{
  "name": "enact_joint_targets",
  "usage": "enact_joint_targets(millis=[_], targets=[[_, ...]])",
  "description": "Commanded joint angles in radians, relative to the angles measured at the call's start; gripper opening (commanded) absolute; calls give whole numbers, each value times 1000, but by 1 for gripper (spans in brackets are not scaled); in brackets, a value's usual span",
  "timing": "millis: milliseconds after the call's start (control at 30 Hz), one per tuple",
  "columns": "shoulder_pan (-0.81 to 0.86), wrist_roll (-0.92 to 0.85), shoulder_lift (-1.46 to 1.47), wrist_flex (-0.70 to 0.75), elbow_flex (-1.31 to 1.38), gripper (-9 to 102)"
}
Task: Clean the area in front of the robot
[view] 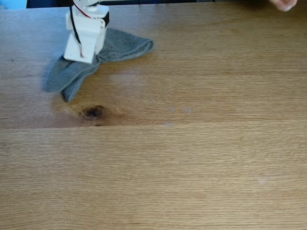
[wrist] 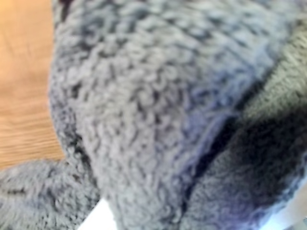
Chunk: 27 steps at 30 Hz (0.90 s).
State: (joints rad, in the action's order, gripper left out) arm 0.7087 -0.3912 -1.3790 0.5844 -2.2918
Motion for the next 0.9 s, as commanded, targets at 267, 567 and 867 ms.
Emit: enact_joint_targets(millis=[267,567,867], targets=[[-272,163,-693,325,21,0],[-706,388,-911,561,20,0],[-1035,548,-842,529,20,0]])
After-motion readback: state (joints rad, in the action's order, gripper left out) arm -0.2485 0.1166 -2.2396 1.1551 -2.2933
